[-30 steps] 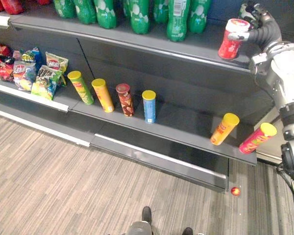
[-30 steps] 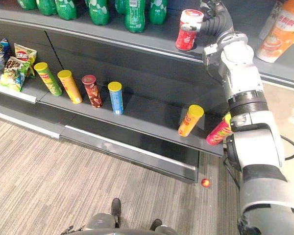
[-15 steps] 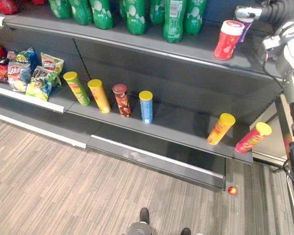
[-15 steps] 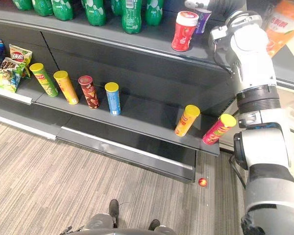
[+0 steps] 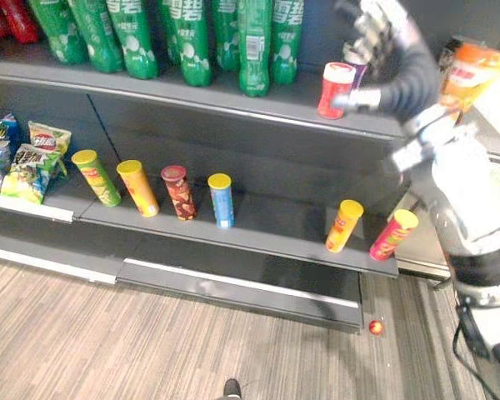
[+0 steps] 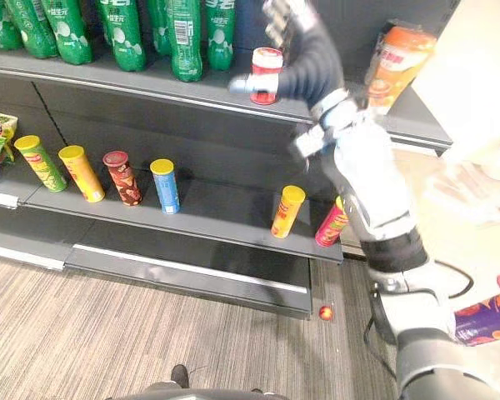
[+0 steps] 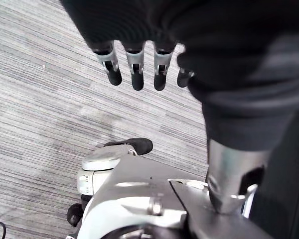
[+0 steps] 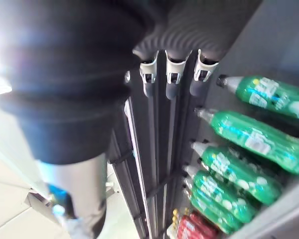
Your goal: Put the gum and the chips on the shelf.
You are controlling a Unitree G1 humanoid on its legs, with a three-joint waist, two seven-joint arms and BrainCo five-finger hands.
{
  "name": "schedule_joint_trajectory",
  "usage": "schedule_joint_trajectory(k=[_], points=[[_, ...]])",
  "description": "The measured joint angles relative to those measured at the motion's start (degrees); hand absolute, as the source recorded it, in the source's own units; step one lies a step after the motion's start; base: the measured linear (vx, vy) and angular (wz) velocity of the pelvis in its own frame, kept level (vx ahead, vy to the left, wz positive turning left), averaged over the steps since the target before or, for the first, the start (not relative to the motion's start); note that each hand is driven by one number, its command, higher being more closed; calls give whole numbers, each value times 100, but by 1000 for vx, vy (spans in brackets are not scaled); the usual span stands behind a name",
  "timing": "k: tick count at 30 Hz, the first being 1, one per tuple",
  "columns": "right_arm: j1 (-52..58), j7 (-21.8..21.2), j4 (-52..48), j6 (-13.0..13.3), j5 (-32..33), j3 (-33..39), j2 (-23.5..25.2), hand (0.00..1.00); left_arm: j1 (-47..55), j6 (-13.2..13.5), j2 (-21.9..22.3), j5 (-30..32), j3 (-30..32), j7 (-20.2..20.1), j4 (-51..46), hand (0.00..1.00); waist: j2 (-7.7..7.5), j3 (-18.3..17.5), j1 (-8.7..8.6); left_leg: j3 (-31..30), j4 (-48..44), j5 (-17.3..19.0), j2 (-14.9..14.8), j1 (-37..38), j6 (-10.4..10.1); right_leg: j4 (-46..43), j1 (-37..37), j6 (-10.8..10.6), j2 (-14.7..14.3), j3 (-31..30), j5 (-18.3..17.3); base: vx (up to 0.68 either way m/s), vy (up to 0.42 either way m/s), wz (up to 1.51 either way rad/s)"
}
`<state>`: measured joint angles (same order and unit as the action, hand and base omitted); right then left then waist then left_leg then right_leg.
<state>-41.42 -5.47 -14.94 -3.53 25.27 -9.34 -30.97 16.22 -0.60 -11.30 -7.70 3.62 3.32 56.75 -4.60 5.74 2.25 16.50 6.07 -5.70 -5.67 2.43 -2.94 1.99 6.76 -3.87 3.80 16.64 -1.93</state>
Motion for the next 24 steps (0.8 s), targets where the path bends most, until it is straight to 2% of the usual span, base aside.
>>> schedule_joint_trajectory(k=[3,8,13,16,17,21,24], points=[[818,-284,-675,-6,11,-2,320,0,12,55,39,0,65,96,27,0,-29,-45,-68,76,0,10,4,7,-2,-21,-67,-30,4,-84,-3,-5,14,-15],[1923,-768,-1161,-31,245,-159,771,0,11,68,107,-3,127,193,25,0,-37,-154,-100,195,0,53,26,43,9,-25,-94,-54,37,-165,11,40,20,-13],[3309,-1337,-1051,-277,207,-966,937,0,11,177,160,-11,67,335,26,0,-39,-256,-134,265,0,83,23,2,4,-34,-181,-51,45,-304,14,53,10,-10],[3969,-1509,-481,-275,71,-1388,963,0,16,256,156,-14,-77,484,47,0,20,-267,-139,344,0,114,19,-4,-6,-55,-242,-31,42,-388,0,52,3,-13],[4199,-1506,-49,-256,-170,-1489,1033,0,13,315,159,-9,-146,556,75,0,34,-285,-162,352,0,131,26,18,-6,-61,-231,-34,47,-413,0,55,7,-9],[4842,-1459,1202,-211,-946,-1576,1391,0,-29,428,165,-12,-339,755,207,0,102,-294,-231,442,0,185,30,81,-4,-91,-211,-6,60,-474,-23,48,11,-10],[5115,-1340,2071,-188,-1201,-1529,1562,0,-33,431,180,-6,-370,758,207,0,153,-283,-314,488,0,210,33,81,-8,-110,-239,7,60,-543,-32,59,9,-10]])
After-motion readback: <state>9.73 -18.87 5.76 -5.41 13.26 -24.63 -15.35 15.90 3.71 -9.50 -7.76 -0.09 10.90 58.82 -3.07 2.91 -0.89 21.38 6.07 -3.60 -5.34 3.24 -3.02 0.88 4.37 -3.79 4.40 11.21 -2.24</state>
